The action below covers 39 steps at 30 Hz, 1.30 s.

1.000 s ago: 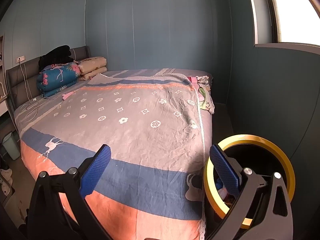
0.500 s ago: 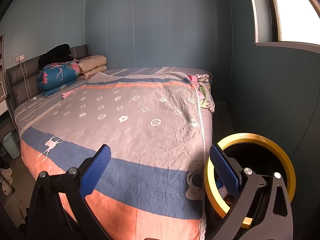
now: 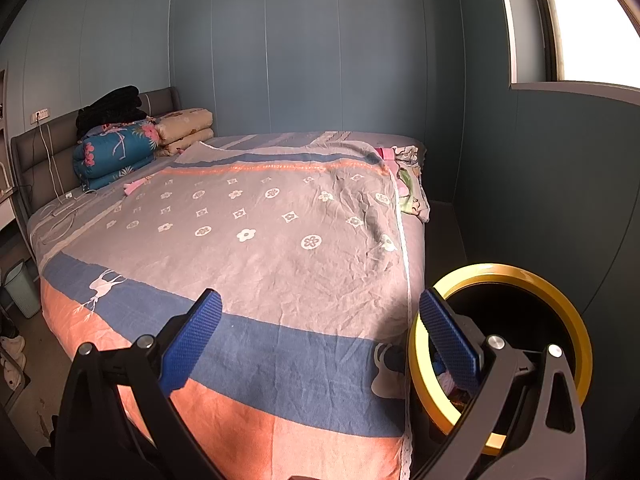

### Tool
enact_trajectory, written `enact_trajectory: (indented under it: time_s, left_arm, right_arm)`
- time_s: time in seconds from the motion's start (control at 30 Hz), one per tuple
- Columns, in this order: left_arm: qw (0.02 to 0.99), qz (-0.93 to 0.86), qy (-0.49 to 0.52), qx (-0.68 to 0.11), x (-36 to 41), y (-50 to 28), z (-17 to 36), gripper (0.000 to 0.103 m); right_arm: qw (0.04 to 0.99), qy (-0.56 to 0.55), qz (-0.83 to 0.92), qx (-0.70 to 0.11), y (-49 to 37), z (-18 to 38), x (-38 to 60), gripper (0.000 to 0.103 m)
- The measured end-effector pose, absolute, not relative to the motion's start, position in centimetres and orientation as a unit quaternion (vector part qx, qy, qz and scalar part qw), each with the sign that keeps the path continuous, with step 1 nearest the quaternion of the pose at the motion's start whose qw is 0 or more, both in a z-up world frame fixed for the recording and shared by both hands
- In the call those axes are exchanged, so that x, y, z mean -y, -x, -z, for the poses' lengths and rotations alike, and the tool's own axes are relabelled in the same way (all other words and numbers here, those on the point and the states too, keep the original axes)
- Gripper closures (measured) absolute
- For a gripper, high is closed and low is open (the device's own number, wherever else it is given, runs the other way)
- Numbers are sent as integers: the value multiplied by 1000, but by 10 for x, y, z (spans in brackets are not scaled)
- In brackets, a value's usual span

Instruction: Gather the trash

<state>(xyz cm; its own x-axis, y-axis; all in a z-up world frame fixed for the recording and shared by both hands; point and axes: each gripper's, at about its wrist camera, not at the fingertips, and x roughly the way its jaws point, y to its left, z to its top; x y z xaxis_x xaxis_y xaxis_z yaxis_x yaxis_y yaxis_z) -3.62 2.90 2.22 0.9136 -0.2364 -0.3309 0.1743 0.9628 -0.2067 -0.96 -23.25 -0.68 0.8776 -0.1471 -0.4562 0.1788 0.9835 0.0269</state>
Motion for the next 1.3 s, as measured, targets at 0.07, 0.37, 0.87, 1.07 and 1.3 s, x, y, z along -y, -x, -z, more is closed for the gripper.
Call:
enact_trajectory:
  time_s: [0.07,0.37,0.87,1.07,1.3]
  left_arm:
    - [975,101,86,-179,-29,36,-22,8]
    - [975,94,88,-182,-28,33,-21,8]
    - [974,96,90,-184,-28,31,-22,8]
    - [974,95,90,-184,-28,31,-22,8]
    - [974,97,90,-185,-28,30,-23,8]
  right_arm:
    - [968,-35,85,-234,10,8,232,8]
    - [966,-38,84,-242,6,9,235,8]
    - [965,-39,83,-247,4,11,235,8]
    - [965,-39,84,-247,4,11,235,8]
    - [965,-39,84,-247,4,10,235,8]
